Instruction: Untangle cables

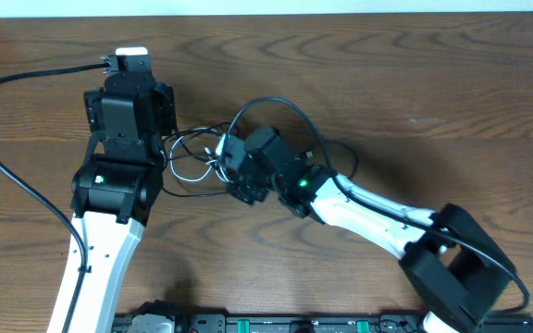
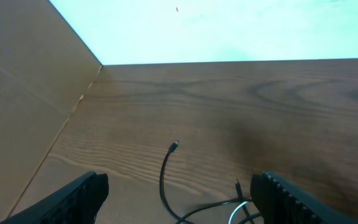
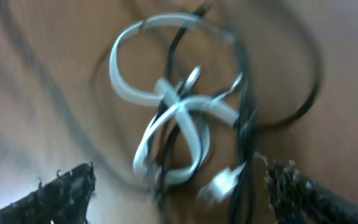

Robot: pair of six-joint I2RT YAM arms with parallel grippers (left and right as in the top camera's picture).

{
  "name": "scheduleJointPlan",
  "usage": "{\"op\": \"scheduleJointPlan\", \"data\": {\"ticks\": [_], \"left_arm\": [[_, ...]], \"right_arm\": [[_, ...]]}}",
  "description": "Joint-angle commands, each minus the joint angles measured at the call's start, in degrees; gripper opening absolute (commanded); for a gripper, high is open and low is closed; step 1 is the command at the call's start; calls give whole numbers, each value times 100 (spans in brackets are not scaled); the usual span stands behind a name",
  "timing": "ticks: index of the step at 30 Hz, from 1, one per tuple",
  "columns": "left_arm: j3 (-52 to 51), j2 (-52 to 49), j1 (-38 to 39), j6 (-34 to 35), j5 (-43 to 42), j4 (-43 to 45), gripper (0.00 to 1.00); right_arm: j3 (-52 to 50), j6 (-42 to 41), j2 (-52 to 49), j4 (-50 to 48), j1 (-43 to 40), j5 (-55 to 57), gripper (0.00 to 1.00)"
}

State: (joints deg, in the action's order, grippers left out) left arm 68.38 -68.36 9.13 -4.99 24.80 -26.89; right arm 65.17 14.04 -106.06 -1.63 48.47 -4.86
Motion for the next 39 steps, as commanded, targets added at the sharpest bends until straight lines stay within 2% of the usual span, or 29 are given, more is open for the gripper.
{"op": "scheduleJointPlan", "data": {"ticks": [1,4,11,24,32,39], "left_arm": [[20,-9,24,-74,118,-70,79],[20,-9,24,-74,118,-85,79],[20,-9,24,-72,118,-85,79],[20,-9,24,-72,118,-96,79],[20,-9,24,-72,118,-114,79],[20,-9,24,-72,118,-133,79]], "right_arm": [[74,-573,-160,-527,20,304,85],[74,-828,-282,-874,24,304,83],[74,-1231,-459,-890,81,295,81],[74,-1335,-752,-927,437,302,80],[74,-1335,-811,-927,433,638,78],[74,-1342,-1246,-975,402,686,75]]}}
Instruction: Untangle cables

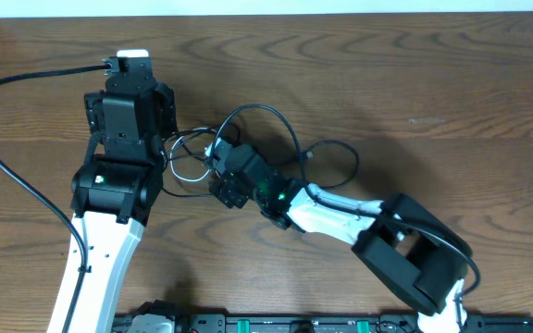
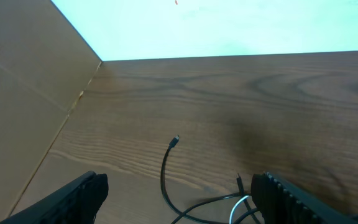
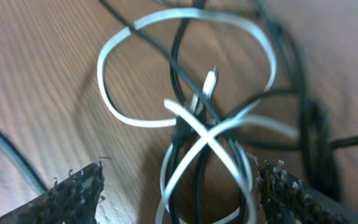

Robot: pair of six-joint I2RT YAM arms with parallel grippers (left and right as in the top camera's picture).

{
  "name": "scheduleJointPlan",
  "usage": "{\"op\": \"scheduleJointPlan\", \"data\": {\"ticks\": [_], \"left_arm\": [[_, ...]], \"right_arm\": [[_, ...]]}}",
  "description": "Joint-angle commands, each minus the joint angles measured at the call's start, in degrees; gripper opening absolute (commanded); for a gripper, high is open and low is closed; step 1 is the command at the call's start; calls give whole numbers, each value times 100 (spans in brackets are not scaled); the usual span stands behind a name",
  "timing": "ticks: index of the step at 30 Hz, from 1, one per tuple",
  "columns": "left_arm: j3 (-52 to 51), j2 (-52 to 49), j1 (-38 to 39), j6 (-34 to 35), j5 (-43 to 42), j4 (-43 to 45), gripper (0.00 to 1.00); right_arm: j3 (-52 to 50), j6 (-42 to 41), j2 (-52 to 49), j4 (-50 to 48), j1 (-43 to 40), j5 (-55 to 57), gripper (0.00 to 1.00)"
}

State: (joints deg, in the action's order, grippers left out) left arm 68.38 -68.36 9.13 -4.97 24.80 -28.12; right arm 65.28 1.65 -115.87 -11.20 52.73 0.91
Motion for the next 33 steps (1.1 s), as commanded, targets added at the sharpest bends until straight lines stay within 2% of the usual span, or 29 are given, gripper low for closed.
{"op": "scheduleJointPlan", "data": {"ticks": [1,2,4,5,8,9,17,25,29,33], "left_arm": [[20,-9,24,-74,118,-11,79],[20,-9,24,-74,118,-11,79],[20,-9,24,-74,118,-11,79],[20,-9,24,-74,118,-11,79],[20,-9,24,-74,118,-11,80],[20,-9,24,-76,118,-11,79],[20,-9,24,-74,118,-35,80],[20,-11,24,-31,111,-76,80],[20,-11,24,-33,-365,-98,80],[20,-11,24,-31,-1532,-125,80]], "right_arm": [[63,-129,-310,-28,-20,109,74],[63,-199,-345,-37,-15,109,71],[63,-254,-404,-57,-17,90,57],[63,-282,-411,-57,-17,90,47],[63,-337,-413,-81,-20,92,7],[68,-334,-407,-83,-17,92,1],[74,-326,157,245,-17,90,1],[79,313,1937,1860,-22,116,1],[79,533,2833,2559,-118,289,1],[79,570,3528,2955,-350,341,1]]}}
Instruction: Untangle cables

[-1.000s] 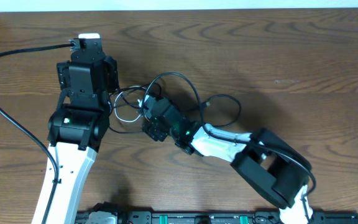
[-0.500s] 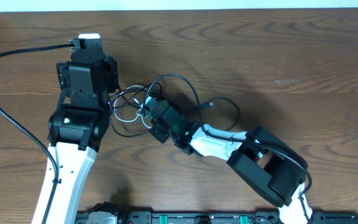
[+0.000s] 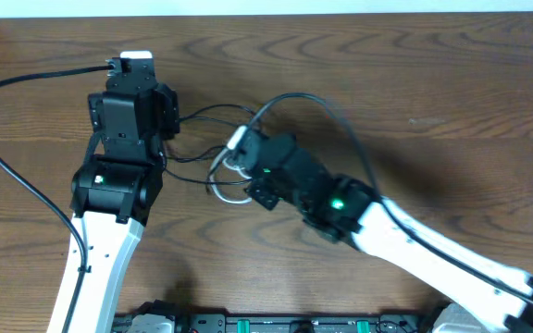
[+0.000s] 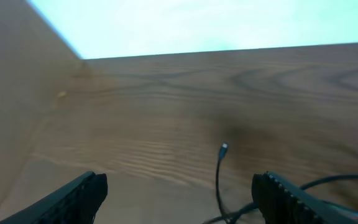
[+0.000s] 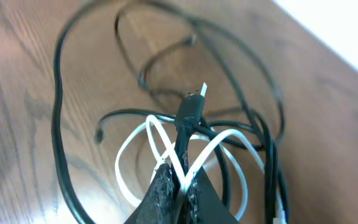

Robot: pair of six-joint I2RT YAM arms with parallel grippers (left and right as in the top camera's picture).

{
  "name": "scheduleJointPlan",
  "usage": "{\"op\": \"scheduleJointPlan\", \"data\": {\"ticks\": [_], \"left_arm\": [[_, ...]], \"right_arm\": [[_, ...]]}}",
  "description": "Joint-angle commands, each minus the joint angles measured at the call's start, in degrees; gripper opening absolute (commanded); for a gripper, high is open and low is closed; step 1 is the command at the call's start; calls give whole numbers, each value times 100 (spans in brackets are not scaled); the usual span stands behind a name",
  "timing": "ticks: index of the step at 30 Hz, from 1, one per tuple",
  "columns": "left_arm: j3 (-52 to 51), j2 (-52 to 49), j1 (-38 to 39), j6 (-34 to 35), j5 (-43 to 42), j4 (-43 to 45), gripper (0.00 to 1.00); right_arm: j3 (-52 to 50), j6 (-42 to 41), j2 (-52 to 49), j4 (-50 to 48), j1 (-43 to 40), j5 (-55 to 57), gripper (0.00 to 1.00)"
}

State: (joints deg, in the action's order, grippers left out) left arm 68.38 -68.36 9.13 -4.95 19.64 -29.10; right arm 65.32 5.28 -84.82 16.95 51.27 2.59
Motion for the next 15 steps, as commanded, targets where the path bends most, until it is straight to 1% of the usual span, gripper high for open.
{"op": "scheduleJointPlan", "data": {"ticks": [1,4,5,9,12,15], "left_arm": [[20,-11,24,-35,-1410,-26,80],[20,-11,22,-39,-2682,-39,80],[20,-11,24,-39,-3112,-48,84],[20,-22,24,-39,-4710,-57,87],[20,-98,24,-39,-5453,-37,88],[20,-262,24,-37,-5654,-42,88]], "right_arm": [[74,210,540,195,-260,175,1],[74,208,789,332,-400,177,1],[74,208,841,356,-433,177,1],[74,210,986,365,-551,199,1],[96,210,1121,256,-586,195,1],[160,210,1274,118,-575,170,1]]}}
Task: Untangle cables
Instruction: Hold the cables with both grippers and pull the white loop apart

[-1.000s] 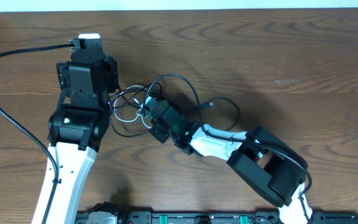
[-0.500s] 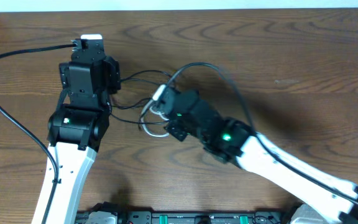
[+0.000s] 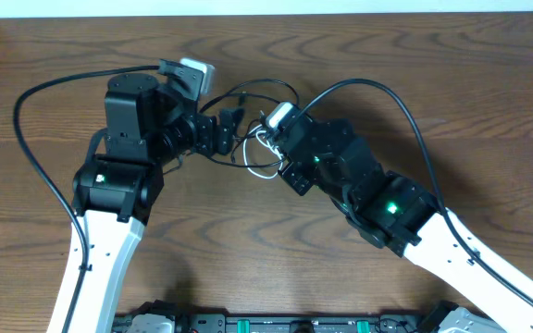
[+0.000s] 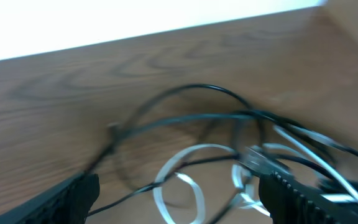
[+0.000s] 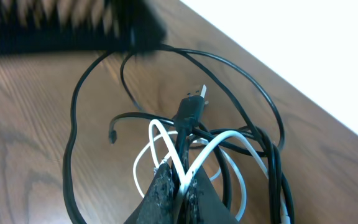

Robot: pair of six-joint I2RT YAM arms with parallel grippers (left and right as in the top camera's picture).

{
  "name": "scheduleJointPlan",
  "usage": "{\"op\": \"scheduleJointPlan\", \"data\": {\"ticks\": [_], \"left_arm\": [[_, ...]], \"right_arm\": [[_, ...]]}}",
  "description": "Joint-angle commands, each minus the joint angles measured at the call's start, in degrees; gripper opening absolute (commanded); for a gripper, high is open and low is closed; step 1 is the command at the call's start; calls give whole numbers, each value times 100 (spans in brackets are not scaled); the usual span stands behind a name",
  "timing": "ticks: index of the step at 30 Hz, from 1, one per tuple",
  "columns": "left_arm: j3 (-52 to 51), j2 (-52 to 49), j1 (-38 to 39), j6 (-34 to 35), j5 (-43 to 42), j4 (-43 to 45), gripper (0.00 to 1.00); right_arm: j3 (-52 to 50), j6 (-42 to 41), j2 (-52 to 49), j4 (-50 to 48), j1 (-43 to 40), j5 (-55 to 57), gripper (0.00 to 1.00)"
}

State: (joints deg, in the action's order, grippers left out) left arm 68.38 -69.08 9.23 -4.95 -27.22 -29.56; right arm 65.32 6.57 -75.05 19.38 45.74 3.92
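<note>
A tangle of black cables (image 3: pixel 248 97) and a white cable (image 3: pixel 263 167) lies at the table's middle. In the right wrist view my right gripper (image 5: pixel 179 182) is shut on a black cable with a plug (image 5: pixel 192 108) and on the crossing white cable (image 5: pixel 224 144). Overhead, that right gripper (image 3: pixel 280 157) sits at the tangle's right side. My left gripper (image 3: pixel 229 134) points right at the tangle from its left. In its own view the left gripper (image 4: pixel 179 202) is open, with white loops (image 4: pixel 180 180) and black strands (image 4: pixel 191 118) ahead, blurred.
The wooden table (image 3: pixel 433 83) ends at a white strip along the far side. The left arm's own black lead (image 3: pixel 35 176) curves over the table's left part. A black rail (image 3: pixel 276 324) runs along the near edge.
My left wrist has turned from facing the far edge to facing right, at the tangle. The right gripper, still shut on the cables, has moved right and farther back with them.
My right gripper first hung open over the tangle, then open and closer to the crossing loops. Half a second ago it was shut on a black and a white strand. The left gripper faced bare table until now, when it faces the tangle.
</note>
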Motion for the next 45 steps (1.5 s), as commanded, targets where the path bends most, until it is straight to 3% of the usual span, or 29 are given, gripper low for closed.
{"op": "scheduleJointPlan", "data": {"ticks": [1,8,12,16,28,33,42,45], "left_arm": [[20,-264,13,-37,-986,4,88],[20,-654,13,-39,-986,11,88],[20,-673,13,-42,-988,42,98],[20,-673,90,-42,-986,157,100],[20,-680,505,-39,-955,1349,100],[20,-730,505,-42,-173,1635,100],[20,-918,505,-2026,72,1578,100],[20,-920,507,-2317,44,1427,100]], "right_arm": [[186,81,363,-162,-20,39,1],[251,293,866,-168,-44,68,1],[251,337,981,-157,-44,63,1],[251,332,986,-173,-26,-4,1],[251,332,992,-153,-26,-354,1],[251,334,1021,-155,-26,-675,1],[251,334,1239,-98,-26,-752,1],[251,334,1303,-61,-26,-750,1]]}}
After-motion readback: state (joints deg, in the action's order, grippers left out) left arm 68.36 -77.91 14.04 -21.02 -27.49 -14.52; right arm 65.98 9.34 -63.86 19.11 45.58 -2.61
